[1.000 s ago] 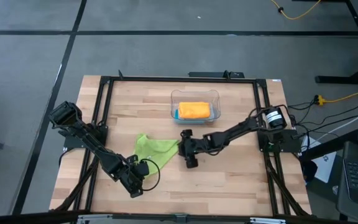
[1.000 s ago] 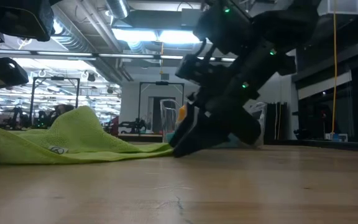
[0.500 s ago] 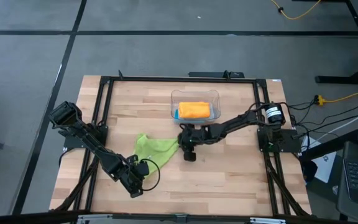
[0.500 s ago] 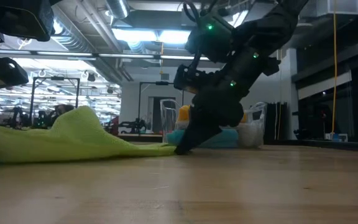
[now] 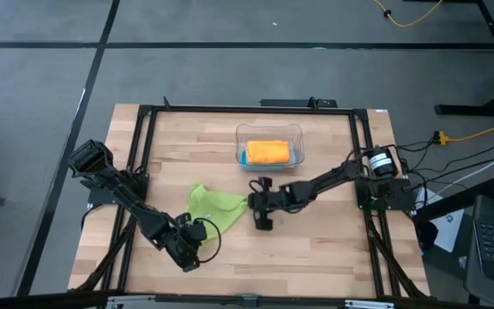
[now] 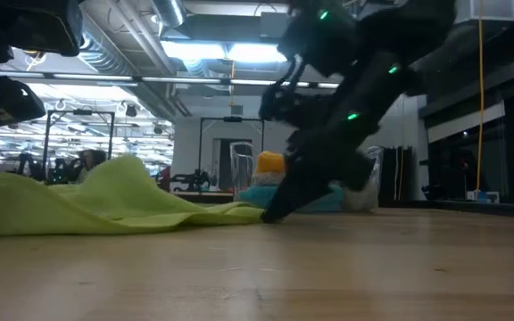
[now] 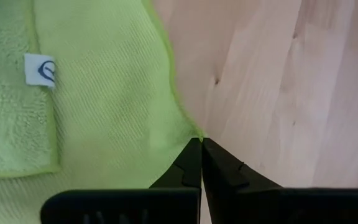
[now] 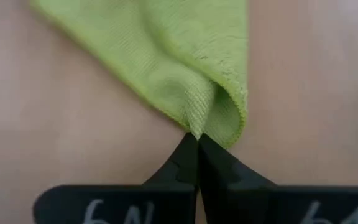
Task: Fold microfiber towels
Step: Fold the green towel
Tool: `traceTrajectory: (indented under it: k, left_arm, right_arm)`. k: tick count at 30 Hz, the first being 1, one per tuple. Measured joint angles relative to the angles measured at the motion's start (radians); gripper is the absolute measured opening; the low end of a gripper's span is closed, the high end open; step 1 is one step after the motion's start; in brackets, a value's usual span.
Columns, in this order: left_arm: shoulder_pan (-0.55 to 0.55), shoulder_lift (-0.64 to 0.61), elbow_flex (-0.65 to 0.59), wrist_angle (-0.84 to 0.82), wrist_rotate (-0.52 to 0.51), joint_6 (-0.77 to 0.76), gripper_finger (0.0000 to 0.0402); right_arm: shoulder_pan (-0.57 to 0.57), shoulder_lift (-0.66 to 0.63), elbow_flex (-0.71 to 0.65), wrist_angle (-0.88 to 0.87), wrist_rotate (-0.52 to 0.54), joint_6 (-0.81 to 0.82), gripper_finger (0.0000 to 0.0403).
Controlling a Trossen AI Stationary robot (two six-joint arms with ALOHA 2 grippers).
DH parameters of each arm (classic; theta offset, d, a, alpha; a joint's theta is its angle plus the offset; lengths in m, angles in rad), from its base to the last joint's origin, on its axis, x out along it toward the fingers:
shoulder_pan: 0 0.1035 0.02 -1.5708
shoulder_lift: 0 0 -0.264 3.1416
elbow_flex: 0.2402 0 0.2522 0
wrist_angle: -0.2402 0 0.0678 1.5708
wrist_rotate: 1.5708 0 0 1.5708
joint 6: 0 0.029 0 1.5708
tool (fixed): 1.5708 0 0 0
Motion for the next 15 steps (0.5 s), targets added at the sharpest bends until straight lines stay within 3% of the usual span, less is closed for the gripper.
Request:
traceTrajectory:
  k: [7,15]
  left_arm:
    - [0.015,0.0,0.015,0.044,-0.008,0.016,0.0]
    - [0.074,0.0,0.25,0.004,-0.082,0.257,0.0]
  right_arm:
    - [0.073,-0.185,-0.001,-0.16,0.072,0.035,0.0002]
    - [0.172,-0.462,0.002,-0.329,0.145,0.112,0.0002]
